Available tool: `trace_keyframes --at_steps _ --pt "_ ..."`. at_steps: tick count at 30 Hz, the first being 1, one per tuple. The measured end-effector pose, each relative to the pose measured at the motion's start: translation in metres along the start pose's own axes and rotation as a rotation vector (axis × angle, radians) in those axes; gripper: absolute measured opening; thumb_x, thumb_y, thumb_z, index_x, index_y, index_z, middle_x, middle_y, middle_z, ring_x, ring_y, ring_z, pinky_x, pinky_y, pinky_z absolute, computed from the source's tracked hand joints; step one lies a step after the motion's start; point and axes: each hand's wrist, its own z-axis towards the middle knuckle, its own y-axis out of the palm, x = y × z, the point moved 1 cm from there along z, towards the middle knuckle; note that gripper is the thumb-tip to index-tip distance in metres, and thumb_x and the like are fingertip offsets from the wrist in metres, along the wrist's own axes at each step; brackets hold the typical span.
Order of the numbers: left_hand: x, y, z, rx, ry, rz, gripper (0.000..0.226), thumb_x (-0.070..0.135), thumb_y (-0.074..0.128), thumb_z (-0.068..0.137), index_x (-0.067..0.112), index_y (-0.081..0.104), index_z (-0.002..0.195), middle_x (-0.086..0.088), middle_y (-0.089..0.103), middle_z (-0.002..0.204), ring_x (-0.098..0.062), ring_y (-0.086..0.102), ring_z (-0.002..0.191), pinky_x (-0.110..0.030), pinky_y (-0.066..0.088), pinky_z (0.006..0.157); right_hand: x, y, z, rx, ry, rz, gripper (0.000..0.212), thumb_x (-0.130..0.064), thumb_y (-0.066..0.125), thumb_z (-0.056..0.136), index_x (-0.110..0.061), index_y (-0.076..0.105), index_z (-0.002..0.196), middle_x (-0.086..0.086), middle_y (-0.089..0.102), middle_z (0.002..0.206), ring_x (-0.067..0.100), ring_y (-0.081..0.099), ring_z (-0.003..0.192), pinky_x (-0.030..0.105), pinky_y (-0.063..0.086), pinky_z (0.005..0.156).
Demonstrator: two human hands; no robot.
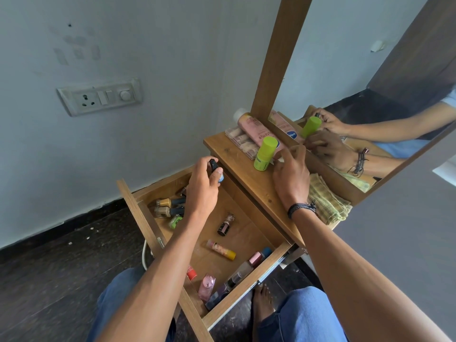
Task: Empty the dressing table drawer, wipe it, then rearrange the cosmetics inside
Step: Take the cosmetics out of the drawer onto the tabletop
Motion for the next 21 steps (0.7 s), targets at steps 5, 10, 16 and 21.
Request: trace_keyframes --at_steps 5,10,16,21 --pt "0.001 0.000 0.000 -0.005 -0.012 0.003 0.032 0.028 0.056 0.101 0.017 0.051 0.130 -0.003 0.057 0.127 -0.022 0.063 0.113 -0.044 0.063 0.080 0.003 0.003 -0.001 0.010 -0.009 0.015 0.012 -0.010 0.060 0.093 -0.012 0.062 0.105 0.008 0.048 0.123 0.036 0.064 0.081 0.040 0.051 0.057" --pt "0.004 -0.001 -0.001 -0.003 -0.003 0.009 0.033 0.027 0.057 0.101 0.014 0.052 0.130 -0.003 0.058 0.125 -0.020 0.065 0.108 -0.043 0.063 0.080 0.004 0.002 -0.001 0.001 0.008 0.039 0.014 -0.011 0.060 0.093 -0.013 0.063 0.106 0.006 0.049 0.122 0.033 0.063 0.080 0.037 0.048 0.058" --pt "0.007 -0.004 0.000 0.016 0.033 -0.036 0.028 0.022 0.059 0.100 0.013 0.056 0.127 0.005 0.059 0.114 -0.017 0.069 0.103 -0.045 0.062 0.083 0.001 0.001 0.000 -0.034 0.032 0.042 0.020 -0.008 0.057 0.090 -0.015 0.061 0.108 0.006 0.050 0.123 0.035 0.063 0.081 0.041 0.051 0.061" --pt "0.019 -0.006 0.008 0.032 0.023 -0.066 0.024 0.024 0.062 0.099 0.016 0.062 0.122 0.017 0.062 0.103 -0.015 0.070 0.098 -0.045 0.061 0.084 -0.001 0.001 -0.002 -0.063 0.027 0.008 0.020 -0.009 0.055 0.088 -0.013 0.057 0.107 0.008 0.050 0.120 0.036 0.060 0.077 0.039 0.045 0.058"
